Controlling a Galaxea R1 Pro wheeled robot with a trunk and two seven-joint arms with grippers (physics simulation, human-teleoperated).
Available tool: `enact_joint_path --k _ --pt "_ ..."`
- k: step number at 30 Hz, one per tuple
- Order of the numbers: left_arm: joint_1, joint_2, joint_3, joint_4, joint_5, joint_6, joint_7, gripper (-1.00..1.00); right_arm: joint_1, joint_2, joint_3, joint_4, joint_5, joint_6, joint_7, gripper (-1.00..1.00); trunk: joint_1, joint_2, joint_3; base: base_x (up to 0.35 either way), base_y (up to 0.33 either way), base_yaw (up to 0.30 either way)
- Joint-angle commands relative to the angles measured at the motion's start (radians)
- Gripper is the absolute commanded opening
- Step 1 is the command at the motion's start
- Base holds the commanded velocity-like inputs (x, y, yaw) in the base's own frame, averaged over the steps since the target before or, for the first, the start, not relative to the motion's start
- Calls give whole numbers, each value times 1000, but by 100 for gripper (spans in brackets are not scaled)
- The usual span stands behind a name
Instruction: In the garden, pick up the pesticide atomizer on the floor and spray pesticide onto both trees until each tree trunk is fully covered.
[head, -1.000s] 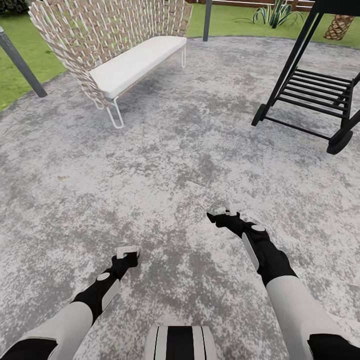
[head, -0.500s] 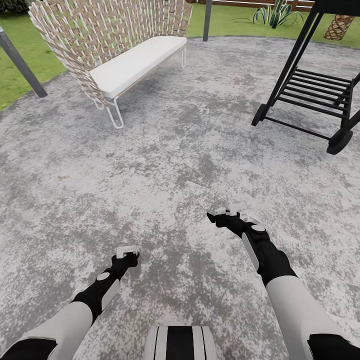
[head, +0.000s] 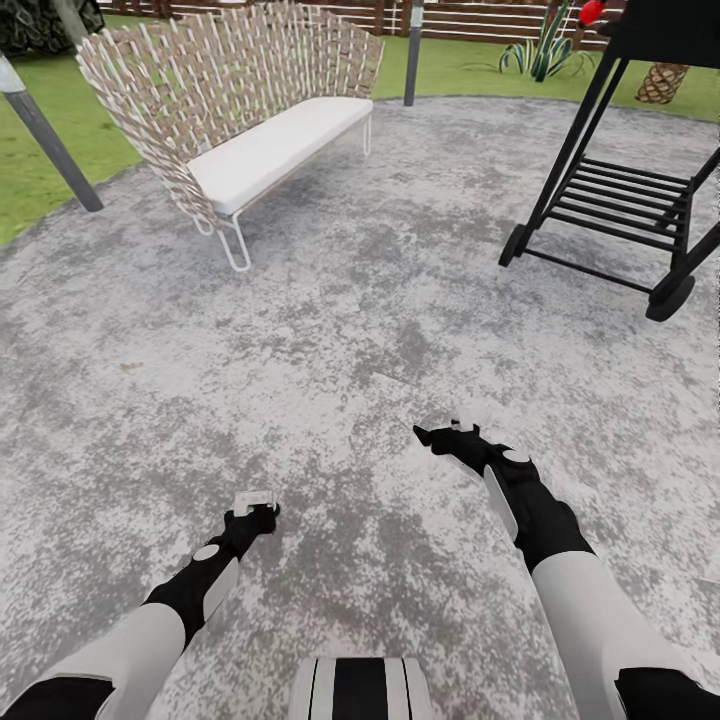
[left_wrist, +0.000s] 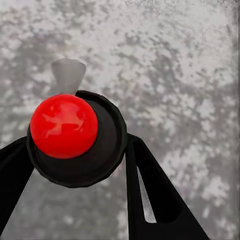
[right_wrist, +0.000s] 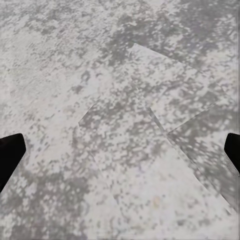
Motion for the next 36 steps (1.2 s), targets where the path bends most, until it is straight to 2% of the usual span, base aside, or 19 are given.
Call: enact_joint_path --k 1,9,13,15,16,19,21,22,25,27,30,32,36 --pt "0 0 -7 1 10 -4 -2 -100 0 0 -1 -1 0 6 3 100 -1 0 3 0 0 0" --pt "0 0 -5 -1 11 -1 -21 -100 0 1 1 -1 -1 6 3 100 -4 2 34 0 0 0" --pt "-2 10 -2 -17 9 18 -43 -100 0 10 6 2 1 7 3 100 -6 3 50 0 0 0" --pt "-2 17 -1 -25 7 64 -46 -100 0 12 7 2 2 7 3 100 -7 3 58 0 0 0" --pt "-2 28 -1 -30 7 116 -47 -100 0 13 8 4 2 7 2 100 -7 4 61 0 0 0" --pt "-2 56 0 -63 9 212 -49 -100 0 14 8 14 4 7 1 100 -9 4 73 0 0 0" --pt "-3 64 1 -93 9 270 -49 -100 0 14 8 26 4 7 1 100 -10 5 81 0 0 0" --pt "-3 67 1 -118 9 331 -49 -100 1 14 8 31 3 7 1 100 -10 5 85 0 0 0" --pt "-3 72 0 -184 9 446 -50 -100 5 14 8 36 -1 5 1 100 -11 6 96 0 0 0" --pt "-4 73 -1 -219 9 473 -51 -100 25 14 8 37 -2 3 1 100 -12 6 104 0 0 0" --pt "-4 72 -1 -264 10 494 -50 -100 101 14 8 35 -4 -10 3 100 -14 7 116 0 0 0" --pt "-3 71 -2 -288 11 498 -51 -100 141 17 9 31 -5 -46 4 100 -14 7 123 0 0 0" --pt "-1 64 0 -324 13 501 -49 -100 181 35 12 27 -6 -135 6 100 -16 8 139 0 0 0"
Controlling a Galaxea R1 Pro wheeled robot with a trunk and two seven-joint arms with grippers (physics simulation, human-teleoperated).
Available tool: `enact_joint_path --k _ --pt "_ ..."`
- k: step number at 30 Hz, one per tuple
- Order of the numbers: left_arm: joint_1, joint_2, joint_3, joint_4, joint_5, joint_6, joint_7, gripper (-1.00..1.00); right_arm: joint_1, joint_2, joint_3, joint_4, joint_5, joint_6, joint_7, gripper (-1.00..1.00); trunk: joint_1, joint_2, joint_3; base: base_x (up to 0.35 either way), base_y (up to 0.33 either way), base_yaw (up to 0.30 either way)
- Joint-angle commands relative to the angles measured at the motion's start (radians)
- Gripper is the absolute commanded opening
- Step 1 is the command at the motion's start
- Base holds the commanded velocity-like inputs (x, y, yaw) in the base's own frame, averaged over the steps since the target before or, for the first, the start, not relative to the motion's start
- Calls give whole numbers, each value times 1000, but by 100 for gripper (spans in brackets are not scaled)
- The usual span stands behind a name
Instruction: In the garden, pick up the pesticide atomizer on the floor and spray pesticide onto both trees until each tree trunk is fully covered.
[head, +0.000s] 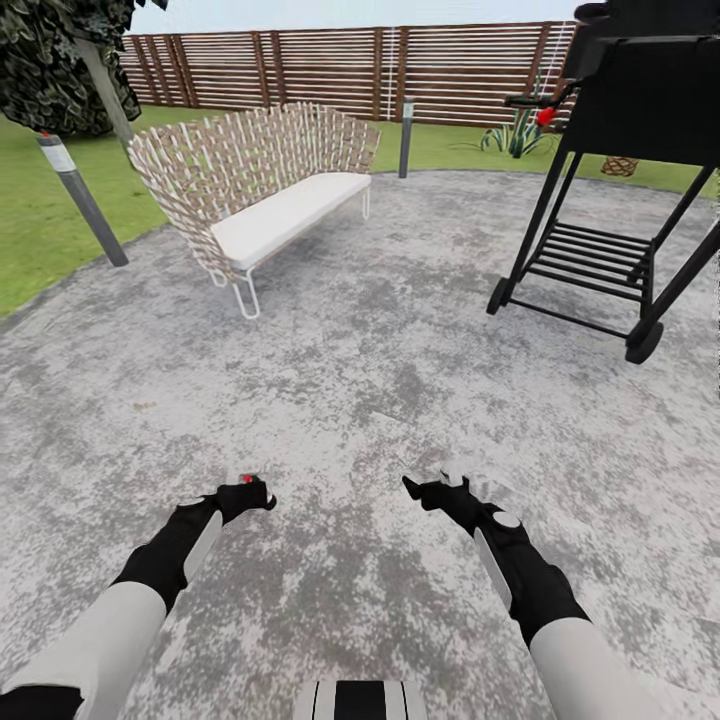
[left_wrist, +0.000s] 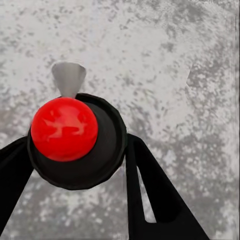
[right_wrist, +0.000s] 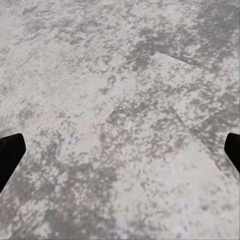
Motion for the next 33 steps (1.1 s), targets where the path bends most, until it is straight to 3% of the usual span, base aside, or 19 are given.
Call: enact_joint_path --k 1,12,24,25,33 --pt "0 -3 -3 -2 9 6 3 -100 8 2 -1 -5 -1 -7 4 100 -1 0 3 0 0 0" --pt "62 -16 -2 23 9 -2 2 -100 38 5 -1 -17 0 -16 5 100 -6 3 46 0 0 0" --pt "75 -13 -1 29 9 2 0 -100 39 4 -2 -50 0 -11 5 100 -11 5 92 0 0 0" --pt "95 -11 -1 13 9 2 0 -100 39 6 -1 -49 -2 -8 3 100 -11 6 96 0 0 -227" --pt "97 -12 -1 13 11 2 0 -100 39 9 -2 -68 -2 -5 3 100 -18 14 130 0 0 -277"
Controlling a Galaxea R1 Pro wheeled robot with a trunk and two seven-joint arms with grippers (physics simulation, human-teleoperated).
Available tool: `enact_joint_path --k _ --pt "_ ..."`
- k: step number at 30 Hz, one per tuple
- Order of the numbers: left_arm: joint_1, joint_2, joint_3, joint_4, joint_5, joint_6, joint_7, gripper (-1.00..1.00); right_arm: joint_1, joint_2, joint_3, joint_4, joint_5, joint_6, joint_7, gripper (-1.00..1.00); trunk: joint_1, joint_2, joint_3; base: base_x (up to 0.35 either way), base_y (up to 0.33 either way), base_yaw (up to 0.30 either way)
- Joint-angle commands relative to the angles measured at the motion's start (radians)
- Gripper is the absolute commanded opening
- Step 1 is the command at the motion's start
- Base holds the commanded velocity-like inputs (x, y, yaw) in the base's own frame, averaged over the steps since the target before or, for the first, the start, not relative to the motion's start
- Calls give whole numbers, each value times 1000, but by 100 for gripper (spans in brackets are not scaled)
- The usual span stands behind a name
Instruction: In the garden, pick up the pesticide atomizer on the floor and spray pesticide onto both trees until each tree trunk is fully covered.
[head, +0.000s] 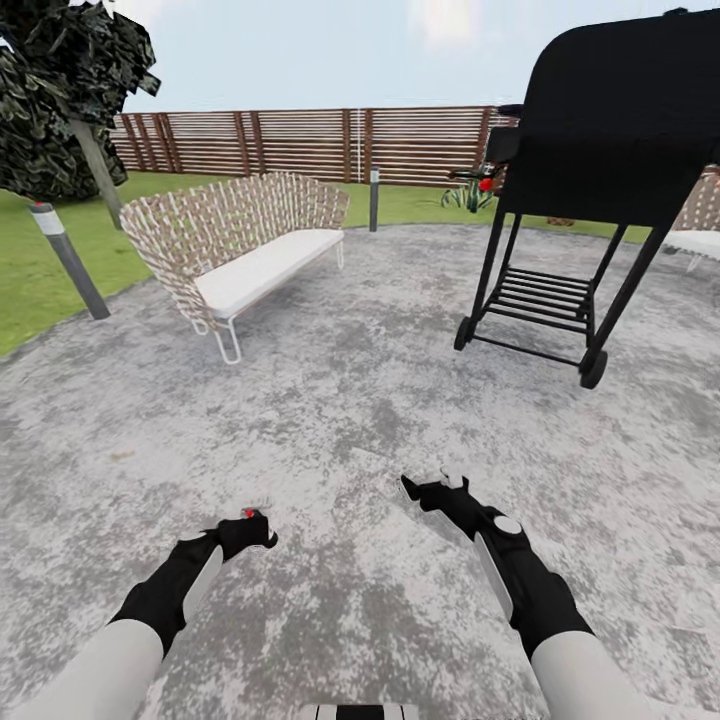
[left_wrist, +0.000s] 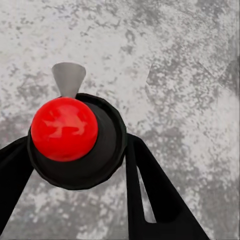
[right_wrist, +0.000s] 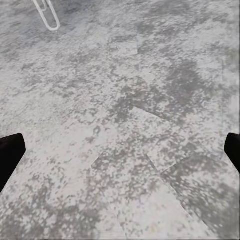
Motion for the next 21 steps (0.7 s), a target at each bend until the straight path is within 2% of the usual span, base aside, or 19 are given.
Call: enact_joint_path --k 1,12,21 --pt "0 1 -4 -2 11 6 2 -100 0 1 -1 -9 -1 8 3 100 -4 7 3 0 0 -291" --pt "3 -4 -6 -4 8 0 2 -100 0 -1 -3 -21 0 29 3 100 -4 7 10 0 9 -292" --pt "3 -5 -6 -5 8 5 1 -100 0 -1 -3 -22 0 29 2 100 -4 7 16 -52 249 -292"
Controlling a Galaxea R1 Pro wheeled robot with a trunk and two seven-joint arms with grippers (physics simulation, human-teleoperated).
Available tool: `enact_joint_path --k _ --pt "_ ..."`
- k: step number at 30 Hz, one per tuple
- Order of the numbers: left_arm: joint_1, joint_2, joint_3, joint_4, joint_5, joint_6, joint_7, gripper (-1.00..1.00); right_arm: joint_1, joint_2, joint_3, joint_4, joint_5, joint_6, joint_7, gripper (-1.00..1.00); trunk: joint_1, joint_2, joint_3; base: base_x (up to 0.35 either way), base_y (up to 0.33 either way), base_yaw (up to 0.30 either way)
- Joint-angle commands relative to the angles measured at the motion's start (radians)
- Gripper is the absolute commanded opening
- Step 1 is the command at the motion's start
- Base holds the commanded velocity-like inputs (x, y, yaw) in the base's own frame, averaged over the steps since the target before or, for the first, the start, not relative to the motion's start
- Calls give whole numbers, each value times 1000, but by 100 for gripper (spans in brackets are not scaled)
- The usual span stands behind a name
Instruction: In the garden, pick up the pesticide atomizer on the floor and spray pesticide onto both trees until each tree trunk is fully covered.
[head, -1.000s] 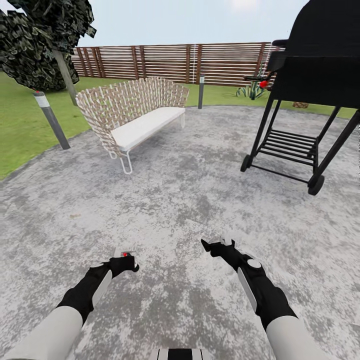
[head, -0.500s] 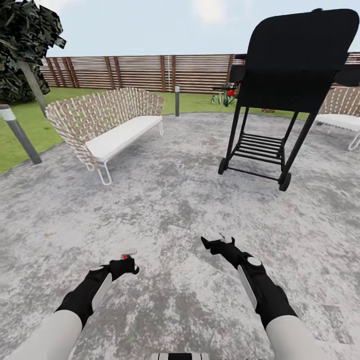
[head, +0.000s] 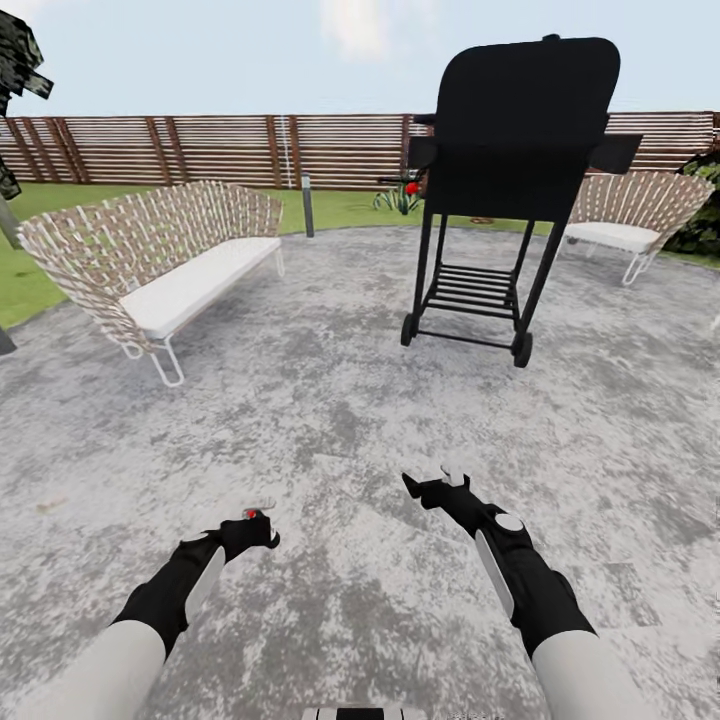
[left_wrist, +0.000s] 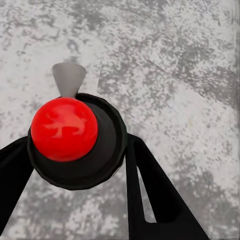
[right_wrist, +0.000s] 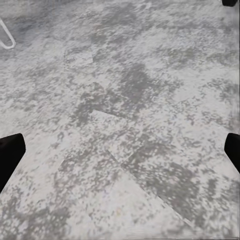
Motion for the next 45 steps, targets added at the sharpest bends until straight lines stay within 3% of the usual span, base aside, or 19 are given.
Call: enact_joint_path --k 1,13,37,45 --pt "0 1 -4 -2 10 6 2 -100 0 1 -2 -2 -1 7 3 100 0 0 0 -99 292 -292" --pt "0 2 -4 -2 13 7 -14 -100 0 0 -3 -2 -1 7 4 100 0 0 1 -144 294 -125" --pt "0 1 -4 0 14 7 -15 -100 0 0 -3 -2 -1 6 4 100 0 0 1 -217 254 -263" --pt "0 0 -4 0 12 7 -15 -100 0 0 -3 -2 -1 6 4 100 0 0 1 -59 271 -268"
